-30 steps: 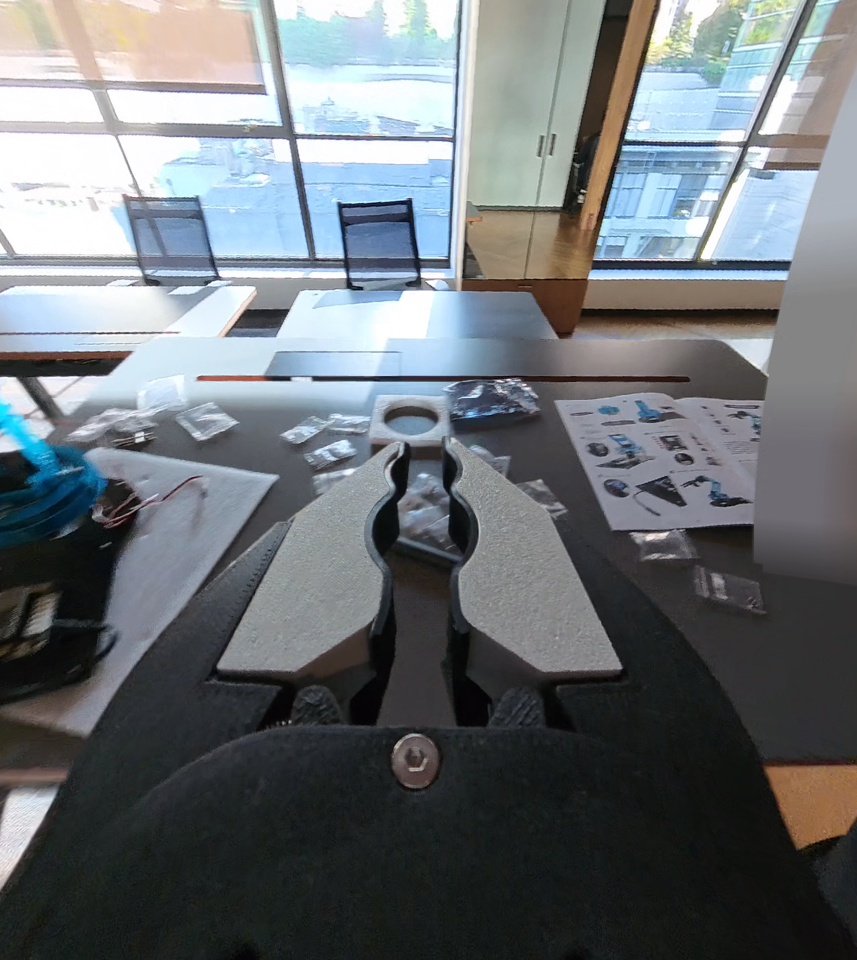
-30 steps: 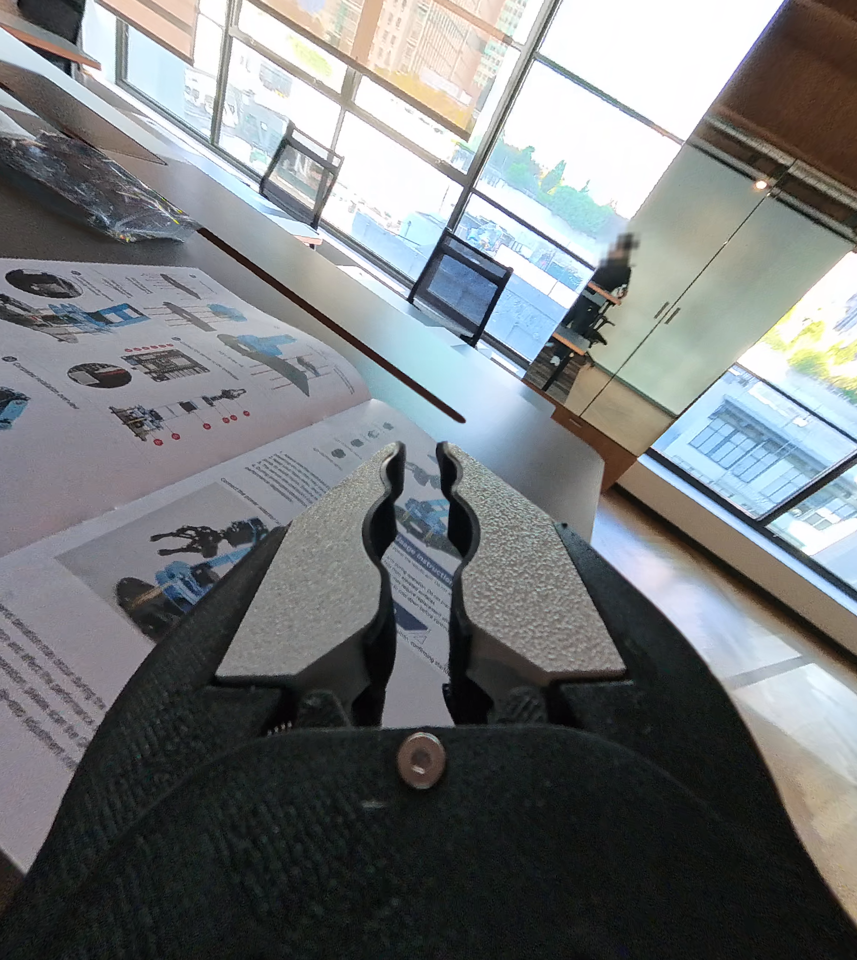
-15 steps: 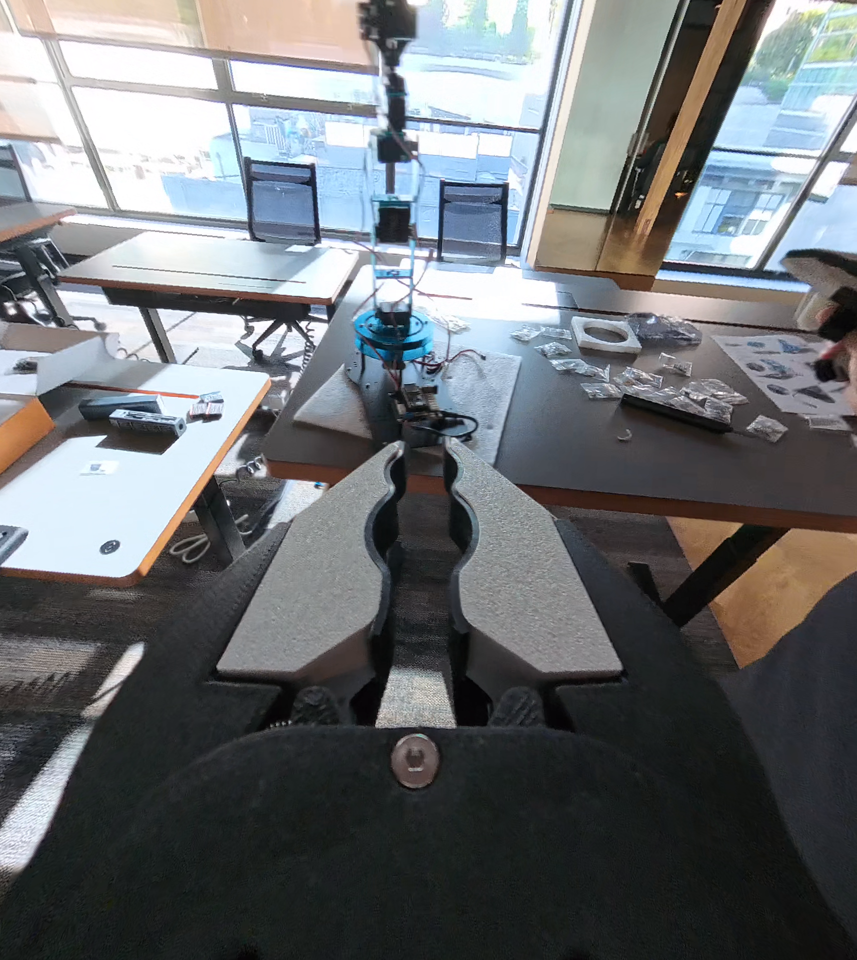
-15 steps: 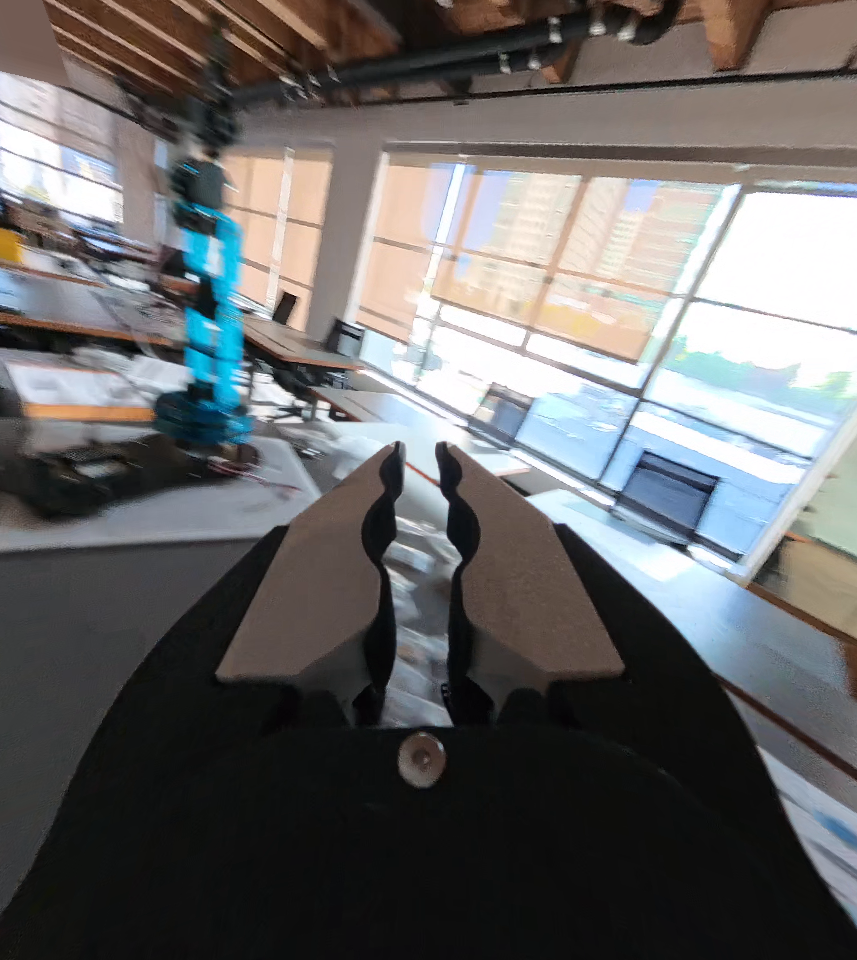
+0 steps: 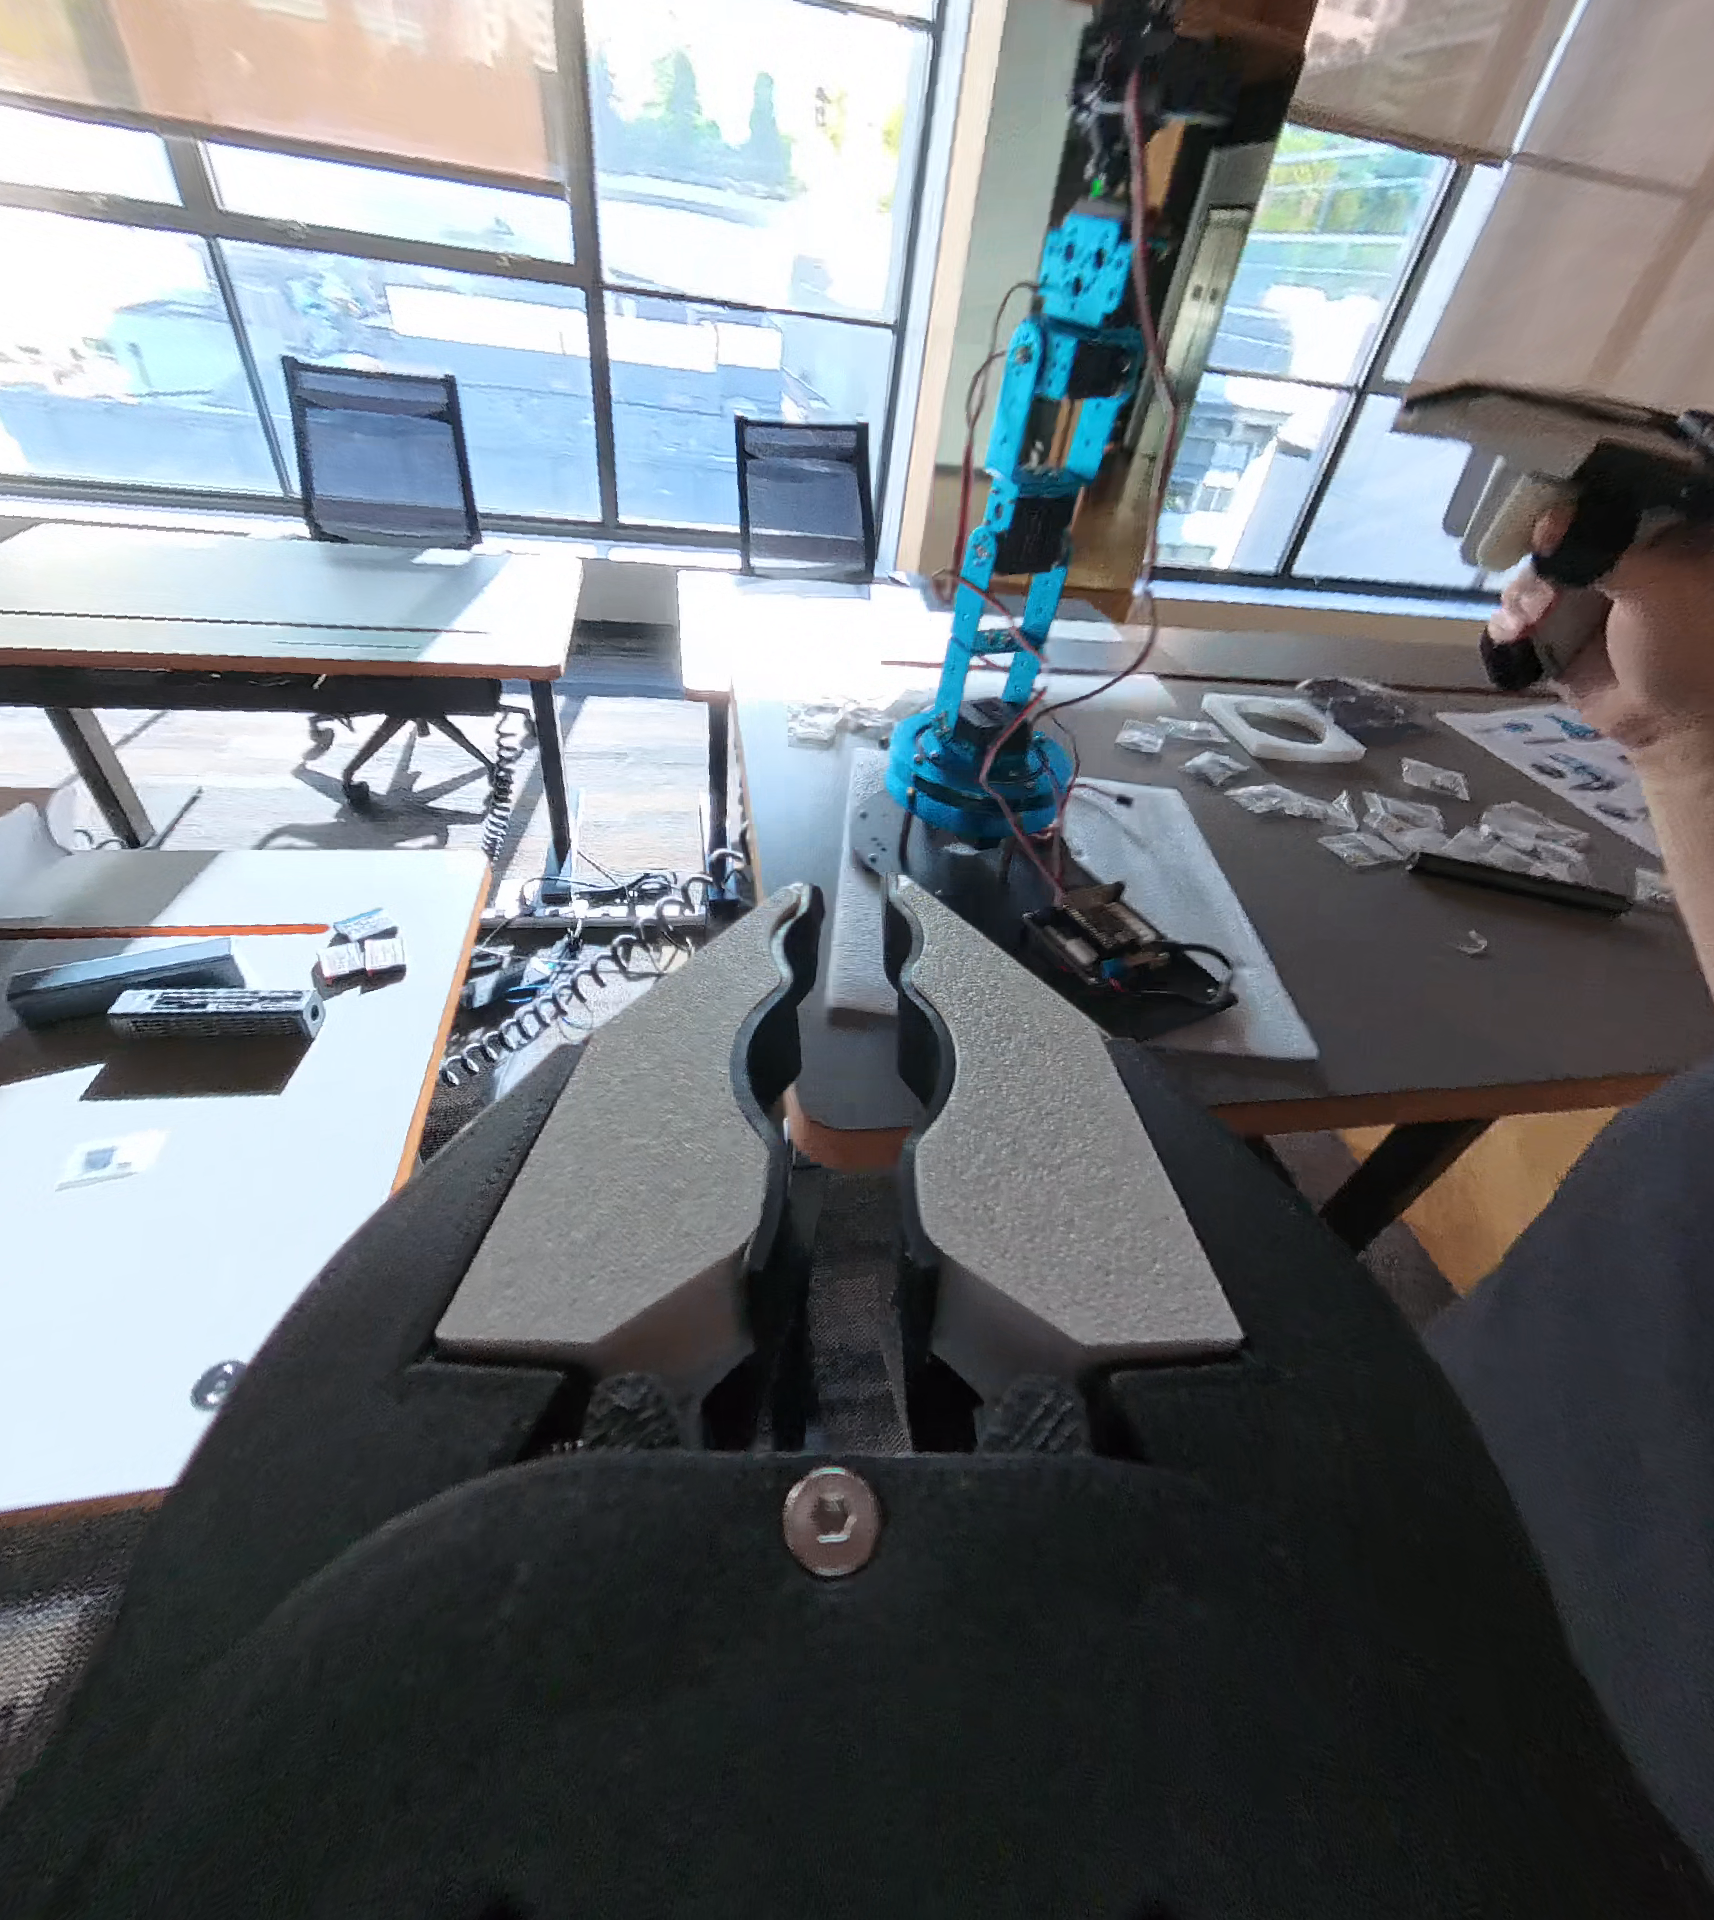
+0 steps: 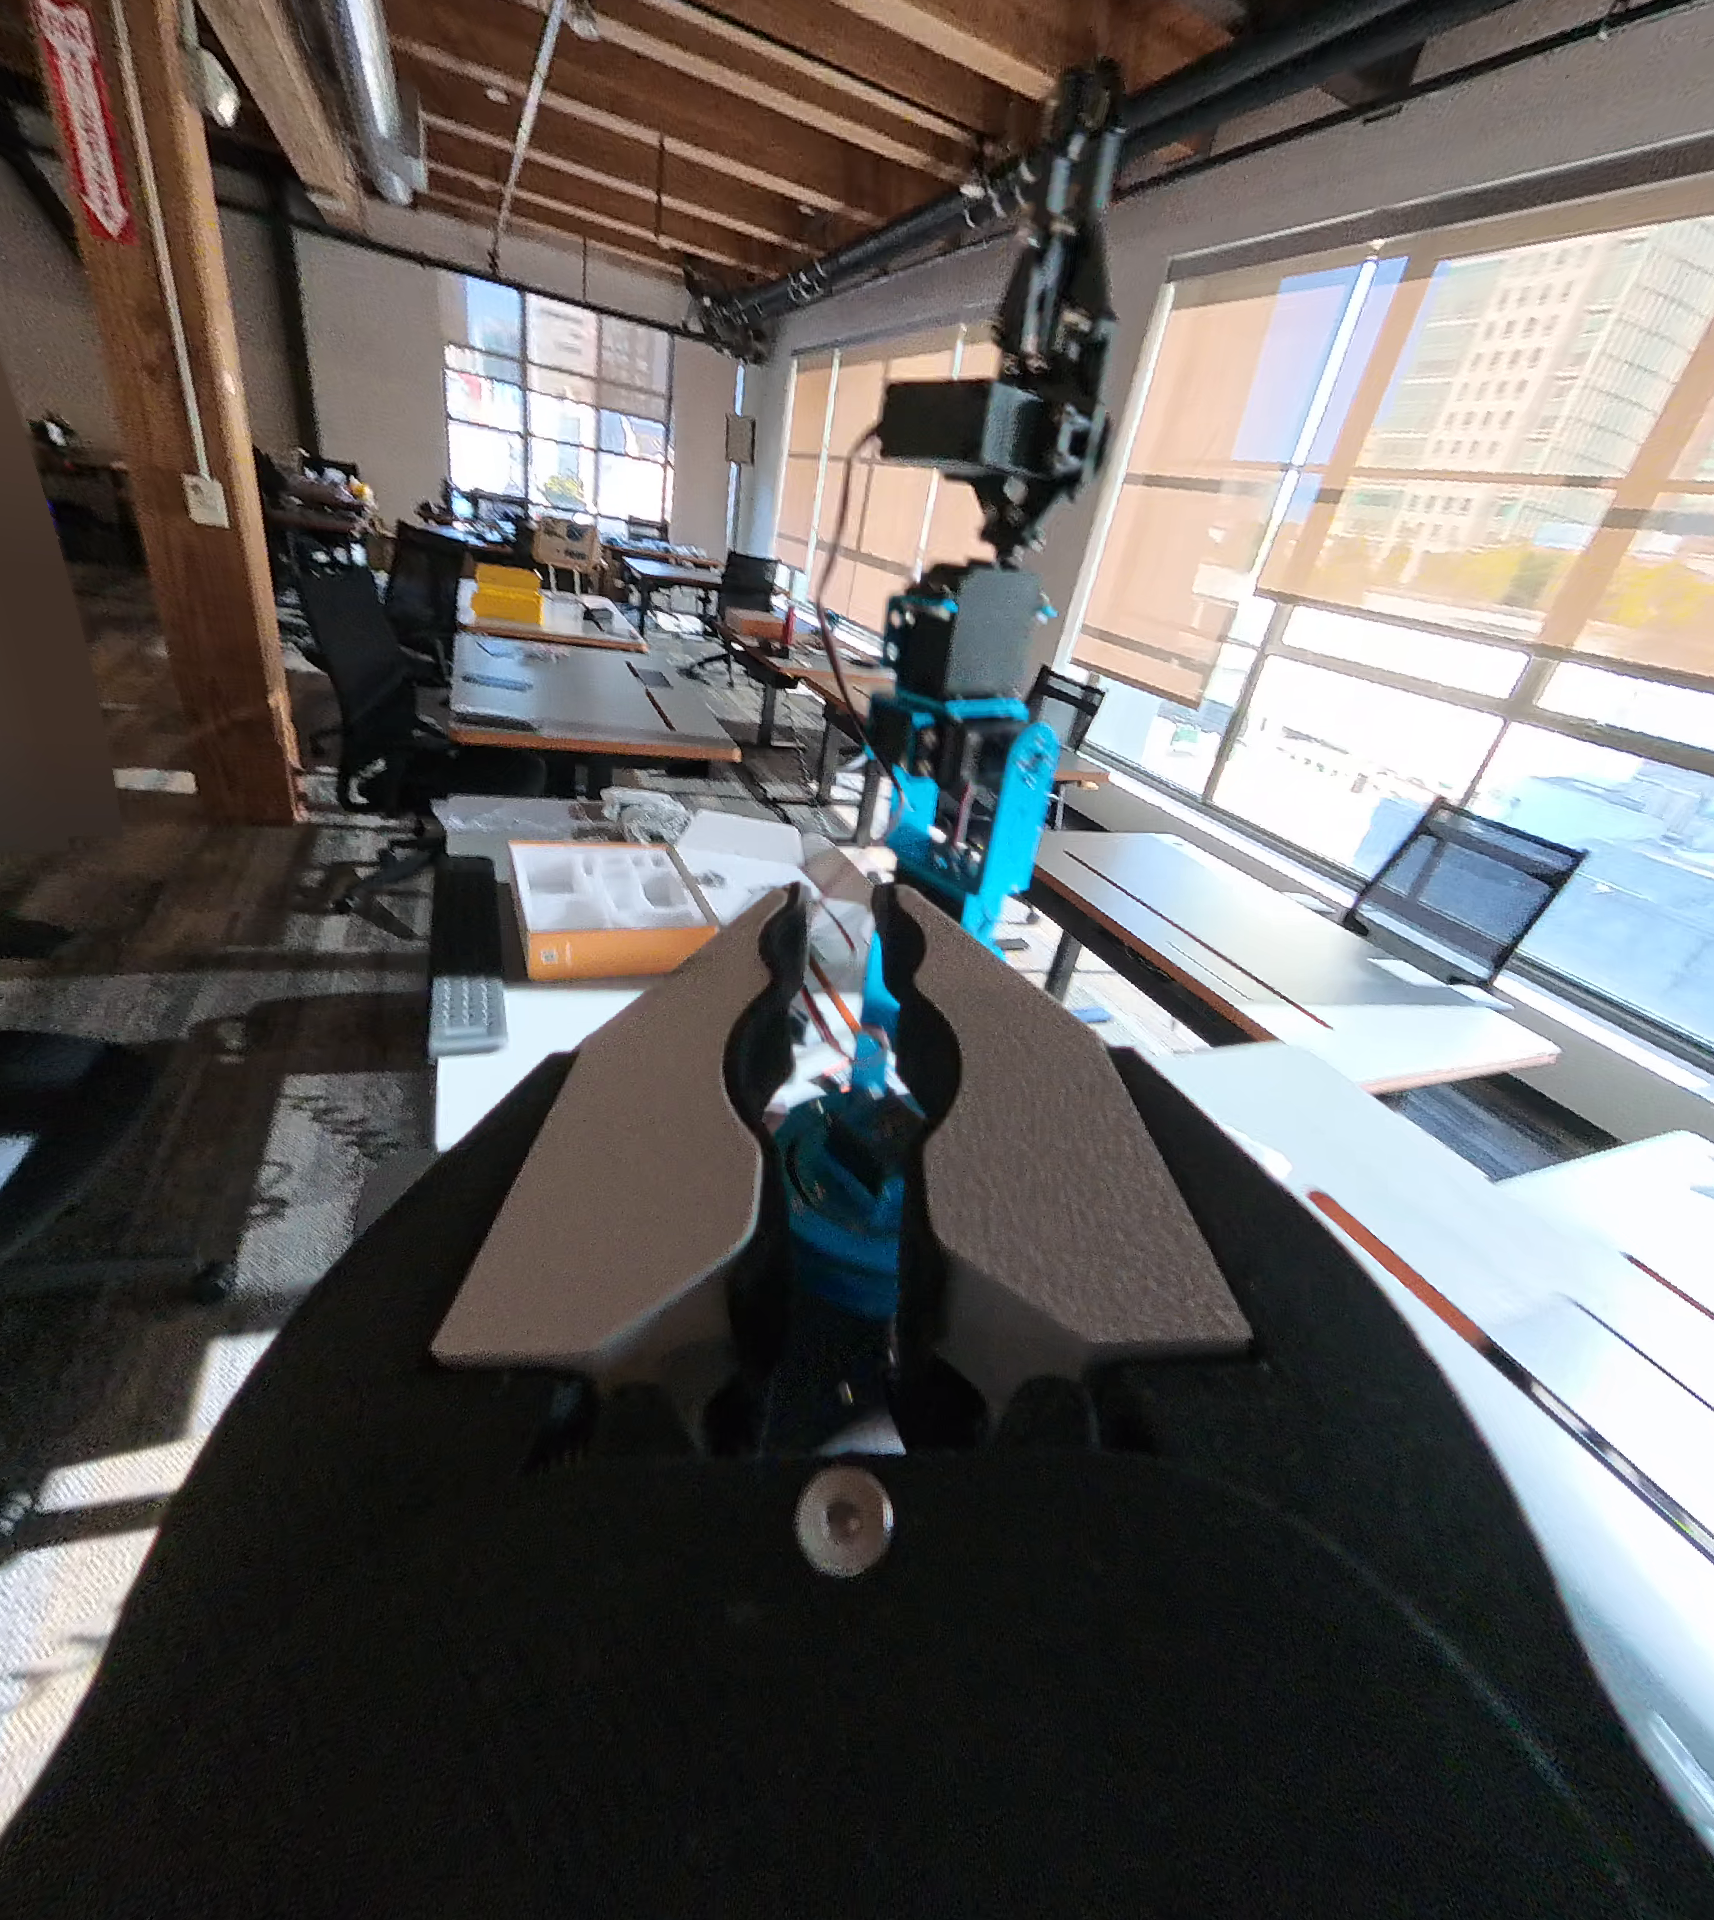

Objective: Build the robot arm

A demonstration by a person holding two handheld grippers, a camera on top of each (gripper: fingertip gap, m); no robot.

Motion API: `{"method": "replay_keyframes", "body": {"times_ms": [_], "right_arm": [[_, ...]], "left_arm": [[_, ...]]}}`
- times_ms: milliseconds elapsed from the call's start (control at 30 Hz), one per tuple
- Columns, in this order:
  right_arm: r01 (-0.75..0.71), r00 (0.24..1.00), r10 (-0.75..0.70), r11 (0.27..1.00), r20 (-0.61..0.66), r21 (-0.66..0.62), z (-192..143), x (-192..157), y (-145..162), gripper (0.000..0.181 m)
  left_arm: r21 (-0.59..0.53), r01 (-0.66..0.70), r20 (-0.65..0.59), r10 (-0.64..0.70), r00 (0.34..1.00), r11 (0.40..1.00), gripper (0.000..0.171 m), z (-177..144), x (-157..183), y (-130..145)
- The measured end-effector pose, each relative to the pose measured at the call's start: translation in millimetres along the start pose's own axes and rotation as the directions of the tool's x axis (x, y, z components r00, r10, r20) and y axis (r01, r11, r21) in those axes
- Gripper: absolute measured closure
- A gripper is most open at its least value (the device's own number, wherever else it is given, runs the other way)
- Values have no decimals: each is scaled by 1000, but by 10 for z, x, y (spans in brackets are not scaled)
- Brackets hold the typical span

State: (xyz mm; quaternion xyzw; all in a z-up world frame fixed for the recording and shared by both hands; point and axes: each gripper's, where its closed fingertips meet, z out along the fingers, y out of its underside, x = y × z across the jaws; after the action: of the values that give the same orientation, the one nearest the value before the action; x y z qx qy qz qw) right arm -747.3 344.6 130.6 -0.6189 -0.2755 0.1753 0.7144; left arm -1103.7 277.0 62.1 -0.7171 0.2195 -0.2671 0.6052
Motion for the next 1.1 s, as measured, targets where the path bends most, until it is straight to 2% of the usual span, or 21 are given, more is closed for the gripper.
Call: {"method": "replay_keyframes", "body": {"times_ms": [67, 133, 233, 333, 433, 500, 567, 667, 833, 933, 1100], "right_arm": [[2, 1000, -2, 1000, 15, 9, 359, -73, -52, 169], [27, 1000, -27, 999, 2, -43, 659, -148, -50, 168], [106, 994, -108, 989, -23, -100, 977, -308, 4, 174], [146, 970, -168, 980, -176, -132, 1192, -304, 89, 174], [144, 906, -193, 978, -376, -153, 1354, -262, 140, 161], [148, 828, -226, 971, -513, -189, 1437, -226, 151, 159], [140, 734, -266, 960, -625, -243, 1517, -167, 113, 159], [88, 657, -309, 937, -688, -338, 1657, -117, 96, 159], [42, 513, -391, 901, -764, -432, 1583, -29, 7, 164], [51, 475, -416, 893, -776, -448, 1557, -6, -31, 171], [-11, 447, -418, 881, -790, -473, 1568, 36, 86, 171]], "left_arm": [[-39, -1, -31, 0, 1000, 999, 162, 231, -286, 29], [-85, 26, -104, -35, 994, 996, 160, 502, -529, 88], [-142, 14, -213, -45, 976, 990, 159, 960, -914, 190], [-185, -50, -369, -22, 929, 981, 158, 1496, -1248, 262], [-204, -121, -596, -26, 803, 971, 155, 1995, -1370, 207], [-175, -176, -734, -10, 679, 969, 155, 2260, -1354, 124], [-156, -265, -819, 25, 573, 952, 155, 2535, -1342, 107], [-97, -337, -898, 63, 435, 936, 154, 2927, -1239, 59], [27, -280, -967, 96, 235, 960, 158, 3447, -869, -35], [54, -226, -986, 88, 141, 973, 155, 3748, -497, -151], [44, -116, -991, 29, -127, 992, 133, 3902, 221, -630]]}}
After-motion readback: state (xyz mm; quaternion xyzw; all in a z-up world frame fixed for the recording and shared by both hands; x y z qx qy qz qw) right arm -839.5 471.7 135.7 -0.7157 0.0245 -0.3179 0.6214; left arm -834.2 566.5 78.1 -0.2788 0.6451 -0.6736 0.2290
